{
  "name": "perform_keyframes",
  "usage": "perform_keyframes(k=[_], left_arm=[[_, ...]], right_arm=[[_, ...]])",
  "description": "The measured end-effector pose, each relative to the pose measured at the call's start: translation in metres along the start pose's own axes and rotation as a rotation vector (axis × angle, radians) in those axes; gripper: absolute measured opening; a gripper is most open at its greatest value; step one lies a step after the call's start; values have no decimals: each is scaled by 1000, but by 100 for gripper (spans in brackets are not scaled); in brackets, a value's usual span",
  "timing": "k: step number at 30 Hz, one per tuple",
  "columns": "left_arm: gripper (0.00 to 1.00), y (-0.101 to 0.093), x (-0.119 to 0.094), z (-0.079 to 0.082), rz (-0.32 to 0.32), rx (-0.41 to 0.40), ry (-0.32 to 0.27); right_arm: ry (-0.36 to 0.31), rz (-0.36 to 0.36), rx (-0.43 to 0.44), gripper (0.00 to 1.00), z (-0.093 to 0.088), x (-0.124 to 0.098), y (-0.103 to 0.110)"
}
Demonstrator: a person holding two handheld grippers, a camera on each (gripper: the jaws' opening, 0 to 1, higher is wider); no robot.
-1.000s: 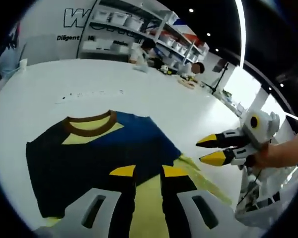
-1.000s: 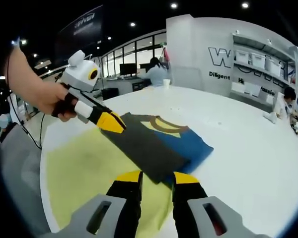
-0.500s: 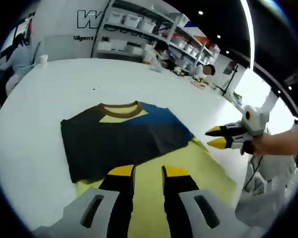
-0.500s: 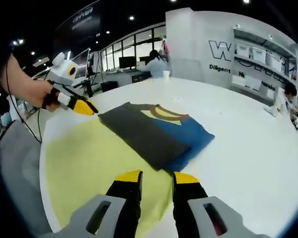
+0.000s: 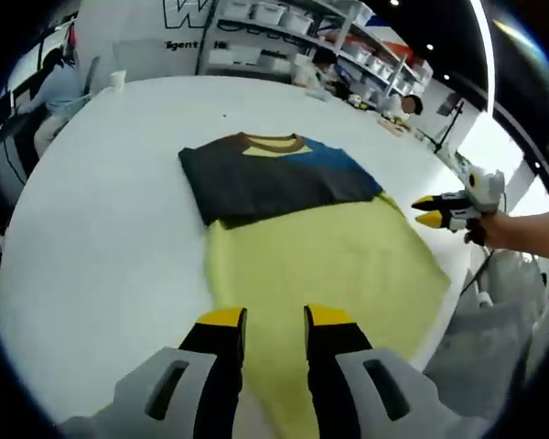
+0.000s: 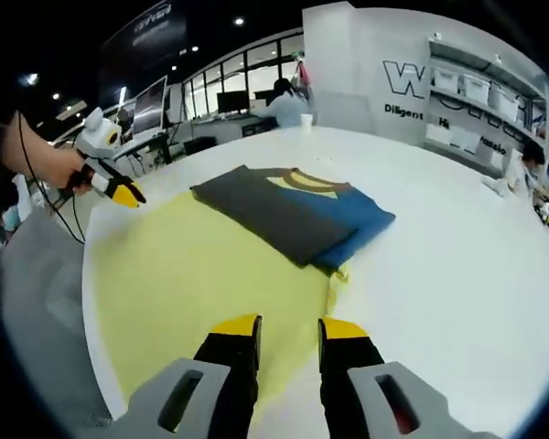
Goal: Fold the garment on the visible template until the final outline fits inside the template.
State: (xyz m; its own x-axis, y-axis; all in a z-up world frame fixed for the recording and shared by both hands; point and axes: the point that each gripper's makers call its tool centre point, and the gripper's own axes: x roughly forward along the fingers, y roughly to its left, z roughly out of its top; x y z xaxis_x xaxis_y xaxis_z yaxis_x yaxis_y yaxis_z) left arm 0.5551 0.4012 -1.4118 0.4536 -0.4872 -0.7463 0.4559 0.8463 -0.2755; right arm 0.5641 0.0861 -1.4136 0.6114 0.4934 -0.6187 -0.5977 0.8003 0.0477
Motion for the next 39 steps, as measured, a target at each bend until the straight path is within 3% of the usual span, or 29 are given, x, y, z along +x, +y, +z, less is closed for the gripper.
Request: perform_keyframes(k=[9,11,22,29,39], left_arm=[[30,-2,-10,-41,-36,-68,118],[31,-6,-13,-50,-72,-101,146],[31,-15,-26,-83,-115,-156,232],[27,-16,-30,-90,-118,-182,251],[13,-19,-34,-109,-113,-202,303]], right_arm=[[44,18,19,19,-22,-23,15],[60,41,27,18,-28,-29,21],[163,159,50,16,-65,-51,51],[234,193,64,10,-92,-61,64],[244,208,87,2,-97,-69,69]])
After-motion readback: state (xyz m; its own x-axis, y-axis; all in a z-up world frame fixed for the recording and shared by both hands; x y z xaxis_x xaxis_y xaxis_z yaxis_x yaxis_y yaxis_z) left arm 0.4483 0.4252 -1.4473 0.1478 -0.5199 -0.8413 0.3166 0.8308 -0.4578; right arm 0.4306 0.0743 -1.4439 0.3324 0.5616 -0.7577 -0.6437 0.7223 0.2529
